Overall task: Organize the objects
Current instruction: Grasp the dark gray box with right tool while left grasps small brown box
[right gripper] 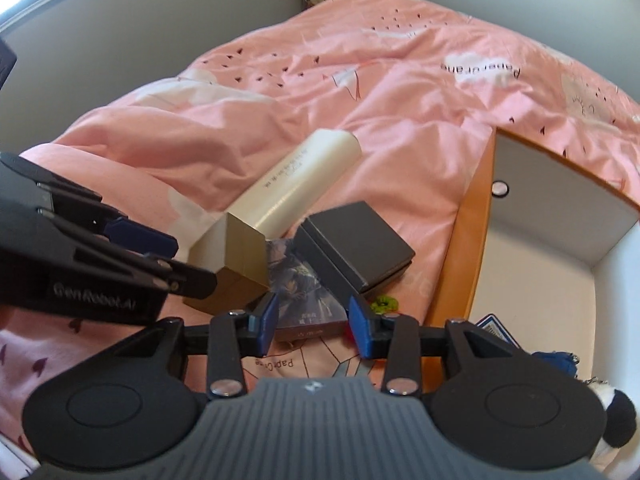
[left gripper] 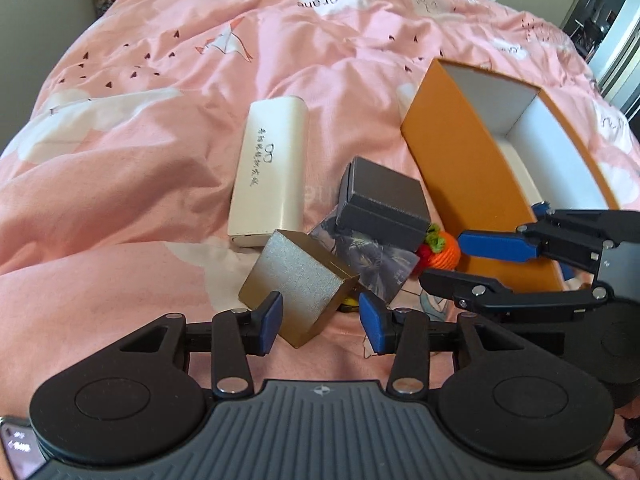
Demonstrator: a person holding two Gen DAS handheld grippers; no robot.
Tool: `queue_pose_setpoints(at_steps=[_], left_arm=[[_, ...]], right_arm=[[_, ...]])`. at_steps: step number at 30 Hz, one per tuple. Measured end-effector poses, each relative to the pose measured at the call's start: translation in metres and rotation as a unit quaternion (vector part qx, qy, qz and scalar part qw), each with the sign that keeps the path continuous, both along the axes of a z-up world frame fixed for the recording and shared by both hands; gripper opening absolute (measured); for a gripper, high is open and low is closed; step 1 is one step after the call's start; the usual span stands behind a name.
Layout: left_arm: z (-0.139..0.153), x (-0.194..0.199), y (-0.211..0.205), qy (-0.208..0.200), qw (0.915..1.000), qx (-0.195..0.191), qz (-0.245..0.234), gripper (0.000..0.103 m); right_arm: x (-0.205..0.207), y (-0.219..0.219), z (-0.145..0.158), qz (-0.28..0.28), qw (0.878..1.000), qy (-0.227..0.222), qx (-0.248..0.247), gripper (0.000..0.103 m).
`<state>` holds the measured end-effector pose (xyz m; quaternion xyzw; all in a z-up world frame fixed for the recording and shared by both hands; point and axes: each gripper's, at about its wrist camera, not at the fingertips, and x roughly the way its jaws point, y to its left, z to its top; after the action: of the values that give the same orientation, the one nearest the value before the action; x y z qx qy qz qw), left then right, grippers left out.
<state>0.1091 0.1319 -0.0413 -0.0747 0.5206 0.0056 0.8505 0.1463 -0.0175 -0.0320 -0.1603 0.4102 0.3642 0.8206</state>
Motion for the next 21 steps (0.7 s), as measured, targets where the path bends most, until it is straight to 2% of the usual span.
queue_pose_setpoints(at_steps=[4, 7, 10, 14, 18, 20, 21], left_arm=[[-0.005, 0.004, -0.002, -0.009, 0.9998, 0.016, 0.003, 0.054], [-0.003, 0.009, 0.001, -0.016, 0.9999, 0.0, -0.001, 0.054], [-0.002, 0.02, 0.004, -0.012, 0.9999, -0.003, -0.001, 0.054], [-0.001, 0.033, 0.01, -0.006, 1.0, -0.004, 0.003, 0.054], [-0.003, 0.044, 0.017, -0.002, 0.9999, -0.009, 0.014, 0.054], [-0.004, 0.049, 0.02, 0.001, 0.9998, -0.01, 0.018, 0.054], [-0.005, 0.051, 0.022, 0.002, 0.9997, -0.012, 0.019, 0.054]], right_arm=[[0.007, 0.002, -0.004, 0.007, 1.0, 0.002, -0.02, 0.041], [0.014, 0.008, -0.003, 0.03, 0.999, 0.002, -0.037, 0.042], [0.025, 0.021, -0.003, 0.06, 0.996, 0.0, -0.064, 0.055], [0.04, 0.04, -0.008, 0.074, 0.993, -0.01, -0.092, 0.055], [0.056, 0.054, -0.017, 0.075, 0.991, 0.012, -0.109, 0.056], [0.061, 0.061, -0.023, 0.072, 0.99, 0.019, -0.122, 0.069], [0.063, 0.064, -0.025, 0.072, 0.989, 0.019, -0.125, 0.069]])
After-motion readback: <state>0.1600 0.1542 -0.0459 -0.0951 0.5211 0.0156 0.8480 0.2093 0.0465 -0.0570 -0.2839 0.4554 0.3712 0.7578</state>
